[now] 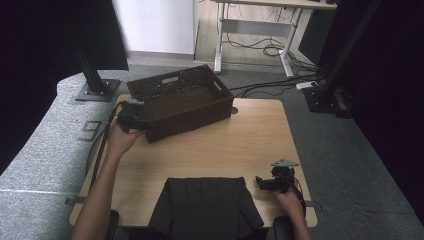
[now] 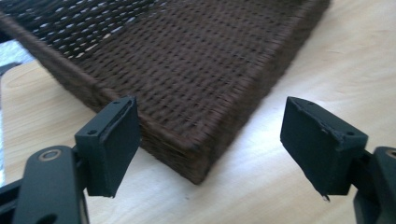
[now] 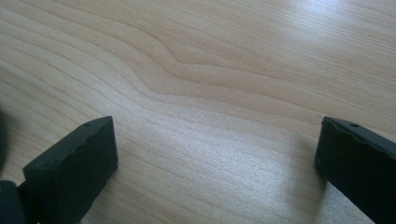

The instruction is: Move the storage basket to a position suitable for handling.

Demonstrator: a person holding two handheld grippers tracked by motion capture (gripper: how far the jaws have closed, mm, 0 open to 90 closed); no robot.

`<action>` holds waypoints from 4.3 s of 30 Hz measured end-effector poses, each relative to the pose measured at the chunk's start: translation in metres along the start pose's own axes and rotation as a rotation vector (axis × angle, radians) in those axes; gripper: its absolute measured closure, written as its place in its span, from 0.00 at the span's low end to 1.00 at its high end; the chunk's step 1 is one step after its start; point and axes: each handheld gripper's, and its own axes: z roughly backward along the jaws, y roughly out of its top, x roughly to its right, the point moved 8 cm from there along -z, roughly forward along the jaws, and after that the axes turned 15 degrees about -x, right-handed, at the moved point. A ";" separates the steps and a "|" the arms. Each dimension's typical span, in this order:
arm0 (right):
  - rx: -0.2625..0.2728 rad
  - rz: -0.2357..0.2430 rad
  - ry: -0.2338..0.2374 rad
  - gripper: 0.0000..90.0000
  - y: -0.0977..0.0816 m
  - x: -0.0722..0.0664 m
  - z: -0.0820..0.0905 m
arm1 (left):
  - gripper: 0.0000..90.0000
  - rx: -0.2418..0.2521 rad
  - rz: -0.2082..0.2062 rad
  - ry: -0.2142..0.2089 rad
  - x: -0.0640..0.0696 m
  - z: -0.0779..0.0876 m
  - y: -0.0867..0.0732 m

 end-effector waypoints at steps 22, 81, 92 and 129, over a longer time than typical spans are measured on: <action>0.000 0.001 0.000 0.00 0.000 0.000 0.000 | 0.61 -0.061 0.158 0.029 -0.030 -0.039 -0.002; -0.001 -0.009 -0.003 0.00 -0.002 0.004 0.001 | 0.76 -0.026 -0.062 -0.044 0.069 0.015 -0.095; -0.001 -0.008 -0.003 0.00 -0.002 0.004 0.001 | 0.73 0.001 -0.071 -0.096 0.066 0.014 -0.096; -0.001 -0.008 -0.003 0.00 -0.002 0.004 0.001 | 0.01 -0.010 -0.121 -0.161 0.052 -0.030 -0.175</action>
